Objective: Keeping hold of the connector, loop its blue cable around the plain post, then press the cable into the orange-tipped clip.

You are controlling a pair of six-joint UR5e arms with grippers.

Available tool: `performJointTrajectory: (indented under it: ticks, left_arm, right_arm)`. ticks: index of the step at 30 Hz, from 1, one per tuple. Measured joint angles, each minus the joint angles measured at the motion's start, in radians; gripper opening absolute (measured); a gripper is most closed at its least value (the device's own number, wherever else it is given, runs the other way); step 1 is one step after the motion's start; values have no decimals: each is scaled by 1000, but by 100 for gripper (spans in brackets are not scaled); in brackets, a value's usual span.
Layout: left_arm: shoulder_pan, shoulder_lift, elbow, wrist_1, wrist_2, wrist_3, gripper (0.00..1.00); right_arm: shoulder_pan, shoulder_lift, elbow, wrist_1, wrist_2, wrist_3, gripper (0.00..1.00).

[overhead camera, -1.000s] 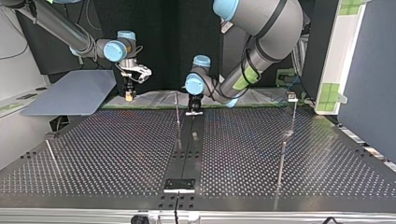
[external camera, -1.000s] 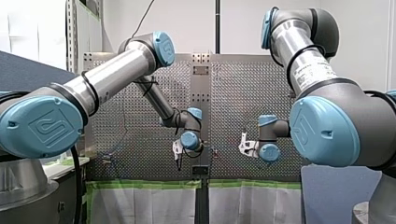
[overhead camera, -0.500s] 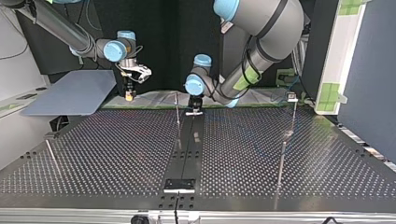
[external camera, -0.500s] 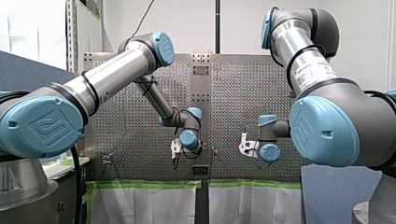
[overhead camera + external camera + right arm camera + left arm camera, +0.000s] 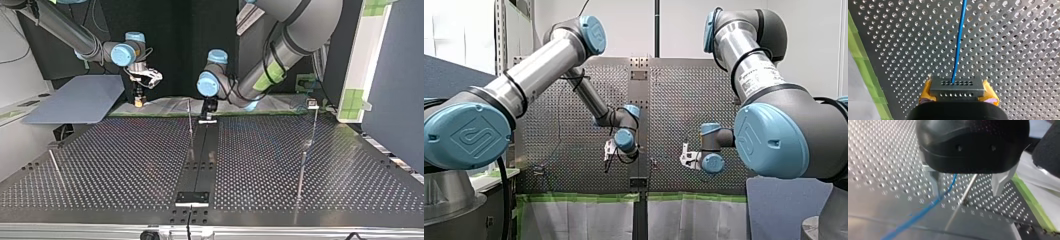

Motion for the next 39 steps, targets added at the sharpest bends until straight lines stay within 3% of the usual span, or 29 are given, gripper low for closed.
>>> performJointTrajectory:
  ticks: [11,23,30,39]
  left_arm:
    - [-59,36,-109,98,-2,22,100]
    - [-158,26,-224,205,-17,-56,100]
    - [-155,-1,-292,222,8,-83,100]
    - [-152,-77,-295,249,-6,-109,100]
  right_arm:
    - [5,0,0,30,-15,-3,0]
    - [14,0,1,57,-18,-12,0]
    - [16,0,1,56,-18,-12,0]
    - [16,0,1,52,-24,-10,0]
